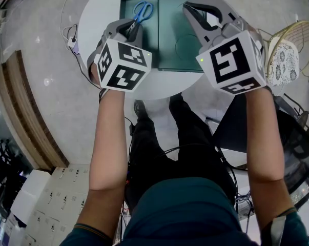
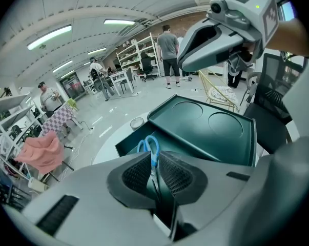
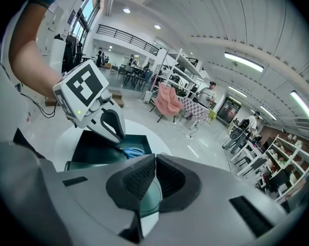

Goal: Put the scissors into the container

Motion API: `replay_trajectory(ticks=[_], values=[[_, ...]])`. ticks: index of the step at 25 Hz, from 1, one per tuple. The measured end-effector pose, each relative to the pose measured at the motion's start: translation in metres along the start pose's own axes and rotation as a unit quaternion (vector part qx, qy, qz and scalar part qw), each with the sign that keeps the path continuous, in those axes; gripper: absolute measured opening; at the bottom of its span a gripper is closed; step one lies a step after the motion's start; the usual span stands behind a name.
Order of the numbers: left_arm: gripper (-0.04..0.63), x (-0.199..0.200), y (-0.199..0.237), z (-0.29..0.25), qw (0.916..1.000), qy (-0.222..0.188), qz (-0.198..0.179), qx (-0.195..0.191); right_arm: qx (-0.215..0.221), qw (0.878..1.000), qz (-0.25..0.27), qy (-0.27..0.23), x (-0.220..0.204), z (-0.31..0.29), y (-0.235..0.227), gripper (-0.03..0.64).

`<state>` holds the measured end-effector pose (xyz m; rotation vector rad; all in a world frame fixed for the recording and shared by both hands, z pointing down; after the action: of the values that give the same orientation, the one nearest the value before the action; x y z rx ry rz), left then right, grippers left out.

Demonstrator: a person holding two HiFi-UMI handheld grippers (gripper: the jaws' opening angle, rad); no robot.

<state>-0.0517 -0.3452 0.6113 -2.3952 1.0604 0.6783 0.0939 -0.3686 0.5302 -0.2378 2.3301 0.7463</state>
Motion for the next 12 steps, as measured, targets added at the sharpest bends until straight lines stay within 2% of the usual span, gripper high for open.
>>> replay_trajectory(ticks=[12], values=[[0.052,0.013,0.011,0.027,0.9998,-0.014,-0.013,0.0,-0.009,1.0,0.005,-0.005,0.024,0.011,-0.007,0.037]])
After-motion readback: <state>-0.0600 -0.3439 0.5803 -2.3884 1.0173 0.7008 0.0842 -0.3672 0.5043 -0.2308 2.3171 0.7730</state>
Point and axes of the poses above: the fingertips, and each gripper's own axes: z backward along the fingers, y to its left, x out of its top, the point moved 6 cm from there along z, backward along the fingers, and after that the axes turned 6 degrees about z, right-handed, at the moved point
